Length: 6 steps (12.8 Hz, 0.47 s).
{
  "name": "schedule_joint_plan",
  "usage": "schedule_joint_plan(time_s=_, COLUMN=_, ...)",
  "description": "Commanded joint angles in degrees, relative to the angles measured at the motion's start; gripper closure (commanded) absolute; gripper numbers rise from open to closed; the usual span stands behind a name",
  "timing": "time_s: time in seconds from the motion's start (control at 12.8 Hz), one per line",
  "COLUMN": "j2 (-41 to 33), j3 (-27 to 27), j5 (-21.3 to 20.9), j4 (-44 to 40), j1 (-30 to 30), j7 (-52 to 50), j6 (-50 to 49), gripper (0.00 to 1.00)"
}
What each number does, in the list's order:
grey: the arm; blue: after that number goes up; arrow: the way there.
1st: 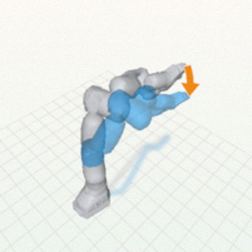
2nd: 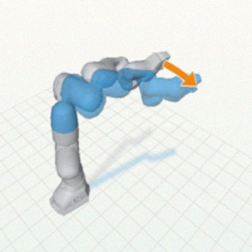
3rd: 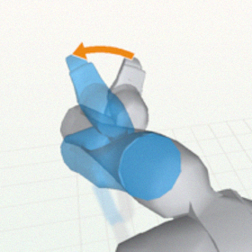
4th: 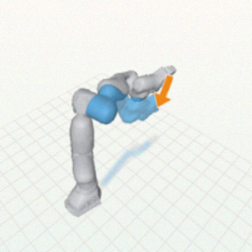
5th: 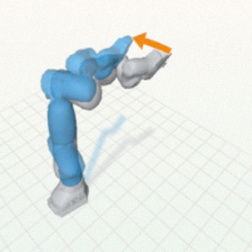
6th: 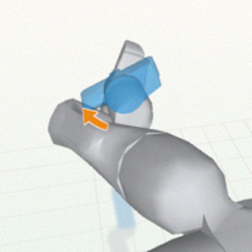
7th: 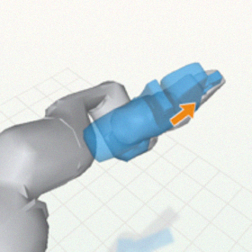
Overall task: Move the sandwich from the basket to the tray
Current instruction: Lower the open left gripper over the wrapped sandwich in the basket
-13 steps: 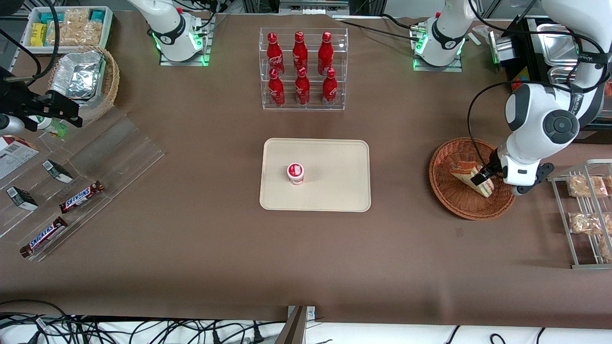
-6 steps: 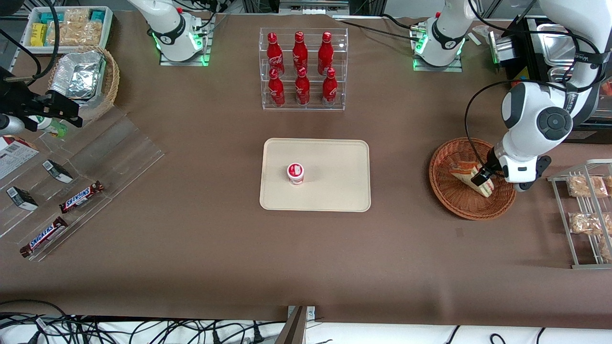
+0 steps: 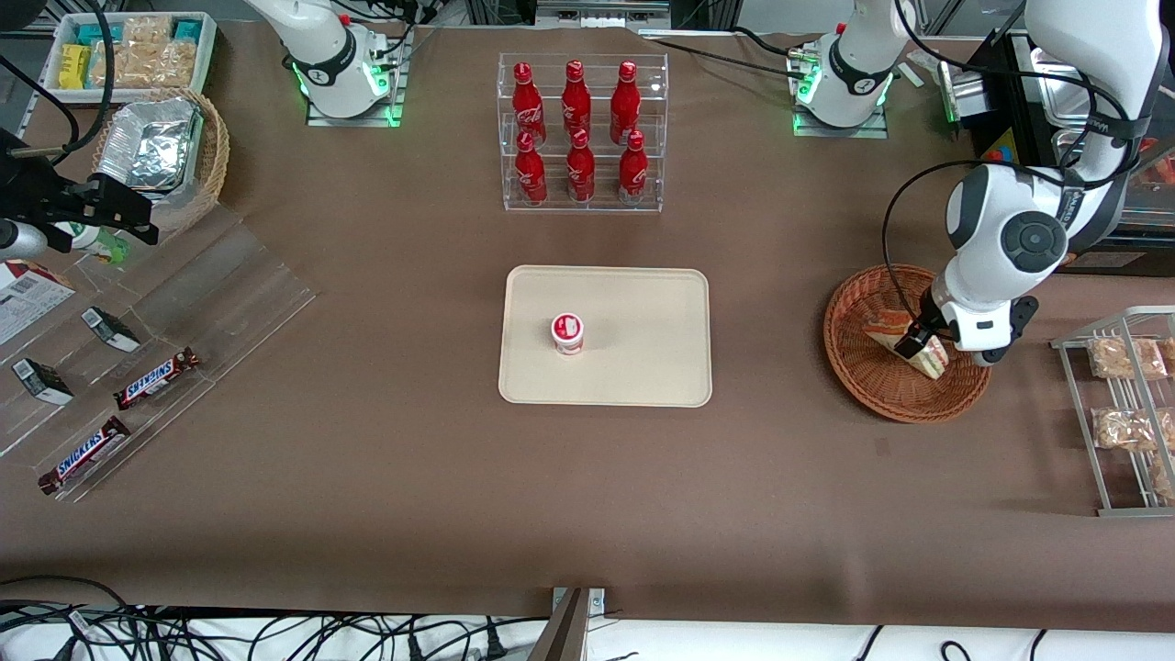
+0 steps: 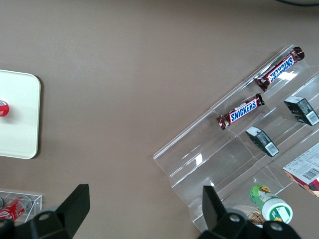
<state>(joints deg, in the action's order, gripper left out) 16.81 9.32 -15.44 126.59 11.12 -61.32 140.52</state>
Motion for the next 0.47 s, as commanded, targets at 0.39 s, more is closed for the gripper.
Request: schedule_joint_plan(time_s=0.39, j2=0.25, j3=0.62, j5=-2.76, j4=-0.20, j1=-0.48, j7=-4.25, j6=0.28, gripper=0.00)
